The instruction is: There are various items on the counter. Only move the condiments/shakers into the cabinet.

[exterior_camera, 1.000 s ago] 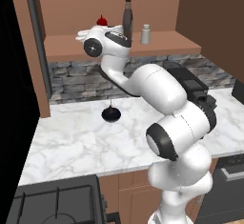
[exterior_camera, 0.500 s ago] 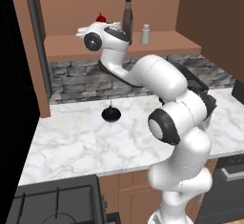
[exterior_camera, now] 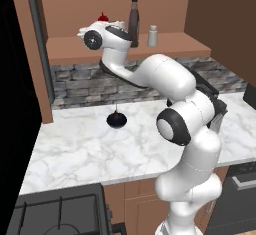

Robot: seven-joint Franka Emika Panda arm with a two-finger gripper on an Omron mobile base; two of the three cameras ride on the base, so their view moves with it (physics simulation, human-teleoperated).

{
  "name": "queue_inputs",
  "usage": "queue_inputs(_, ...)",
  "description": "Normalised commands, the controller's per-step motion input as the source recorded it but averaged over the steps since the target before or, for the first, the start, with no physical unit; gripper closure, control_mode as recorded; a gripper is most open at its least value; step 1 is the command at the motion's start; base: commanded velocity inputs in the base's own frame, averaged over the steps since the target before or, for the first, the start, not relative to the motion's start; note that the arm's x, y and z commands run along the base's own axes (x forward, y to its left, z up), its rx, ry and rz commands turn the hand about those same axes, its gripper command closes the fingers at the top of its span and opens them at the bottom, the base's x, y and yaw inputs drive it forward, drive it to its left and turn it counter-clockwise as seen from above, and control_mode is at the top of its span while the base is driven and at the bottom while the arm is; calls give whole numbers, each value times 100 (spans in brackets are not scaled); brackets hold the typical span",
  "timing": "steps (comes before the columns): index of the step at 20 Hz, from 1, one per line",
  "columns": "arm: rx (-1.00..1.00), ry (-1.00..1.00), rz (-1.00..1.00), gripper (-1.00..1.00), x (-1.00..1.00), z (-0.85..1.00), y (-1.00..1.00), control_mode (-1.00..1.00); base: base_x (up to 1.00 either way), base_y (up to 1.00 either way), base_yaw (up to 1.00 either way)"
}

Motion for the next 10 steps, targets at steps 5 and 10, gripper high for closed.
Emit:
queue_inputs(5,0,0,0,-100,-10,0,0,-100,0,0,0)
queue_inputs(10,0,-7,-1,-100,-67,0,0,-100,0,0,0)
